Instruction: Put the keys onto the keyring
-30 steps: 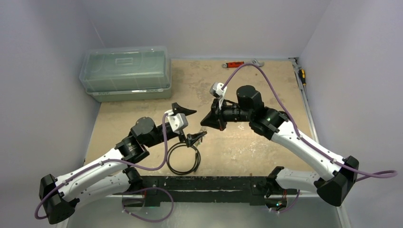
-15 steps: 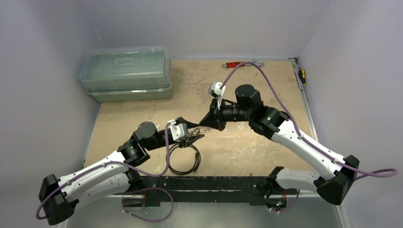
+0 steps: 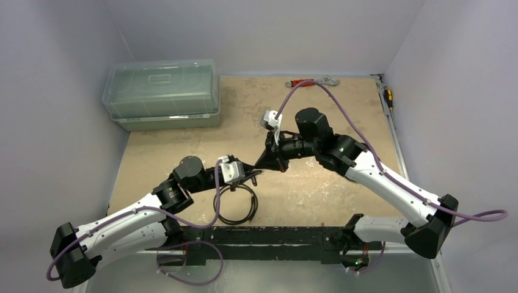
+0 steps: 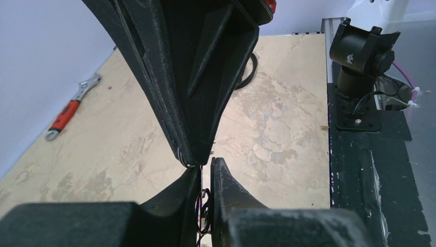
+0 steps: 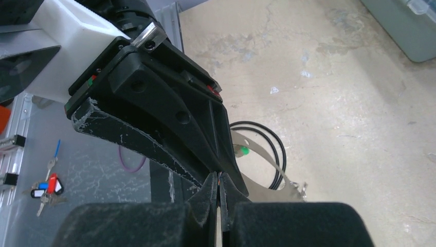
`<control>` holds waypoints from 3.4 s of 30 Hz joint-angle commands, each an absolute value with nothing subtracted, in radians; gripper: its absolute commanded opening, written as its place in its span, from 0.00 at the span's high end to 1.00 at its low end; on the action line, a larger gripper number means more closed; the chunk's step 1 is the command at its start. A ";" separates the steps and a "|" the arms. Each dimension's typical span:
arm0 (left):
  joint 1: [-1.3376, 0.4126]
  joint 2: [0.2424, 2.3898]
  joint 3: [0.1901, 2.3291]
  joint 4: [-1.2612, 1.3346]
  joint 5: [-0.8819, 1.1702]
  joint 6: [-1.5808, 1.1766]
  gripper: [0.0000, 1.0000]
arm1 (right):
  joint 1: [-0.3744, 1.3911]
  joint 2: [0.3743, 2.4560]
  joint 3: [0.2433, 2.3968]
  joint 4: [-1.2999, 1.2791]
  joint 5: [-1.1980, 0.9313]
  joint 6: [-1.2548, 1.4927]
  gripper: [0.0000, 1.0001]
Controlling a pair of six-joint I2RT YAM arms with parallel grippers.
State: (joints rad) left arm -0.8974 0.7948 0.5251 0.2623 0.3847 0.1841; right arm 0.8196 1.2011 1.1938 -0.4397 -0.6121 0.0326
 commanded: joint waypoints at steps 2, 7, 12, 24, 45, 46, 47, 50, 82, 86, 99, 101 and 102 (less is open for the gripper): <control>-0.902 0.816 0.575 0.276 0.406 0.185 1.00 | 0.859 1.224 1.244 -0.466 -0.643 -0.032 1.00; -0.901 0.813 0.586 0.264 0.429 0.159 1.00 | 0.870 1.252 1.252 -0.491 -0.622 -0.042 1.00; -0.899 0.774 0.576 0.300 0.447 0.104 1.00 | 0.870 1.205 1.238 -0.410 -0.602 -0.018 0.51; -0.868 0.699 0.529 0.493 0.456 -0.123 1.00 | 0.870 0.938 1.022 -0.031 -0.564 0.084 0.45; -0.822 0.763 0.557 0.428 0.461 -0.148 1.00 | 0.962 1.010 1.041 -0.061 -0.467 -0.087 0.84; -0.824 0.760 0.556 0.424 0.460 -0.143 1.00 | 0.963 1.014 1.041 -0.063 -0.449 -0.087 0.85; -0.823 0.757 0.557 0.417 0.461 -0.138 1.00 | 0.963 1.014 1.041 -0.062 -0.429 -0.087 0.86; -0.823 0.752 0.559 0.400 0.460 -0.126 1.00 | 0.963 1.022 1.040 -0.061 -0.389 -0.084 0.89; -0.822 0.724 0.564 0.352 0.427 -0.079 1.00 | 0.962 1.146 1.128 -0.286 -0.431 -0.029 0.75; -0.823 0.723 0.565 0.344 0.419 -0.073 1.00 | 0.962 1.137 1.125 -0.301 -0.449 -0.023 0.75; -0.818 0.706 0.568 0.326 0.402 -0.060 1.00 | 0.963 1.124 1.129 -0.364 -0.399 0.007 0.66; -0.817 0.706 0.568 0.327 0.405 -0.061 1.00 | 0.962 1.124 1.125 -0.358 -0.407 0.024 0.74; -0.817 0.707 0.569 0.325 0.405 -0.061 1.00 | 0.963 1.126 1.124 -0.358 -0.410 0.027 0.76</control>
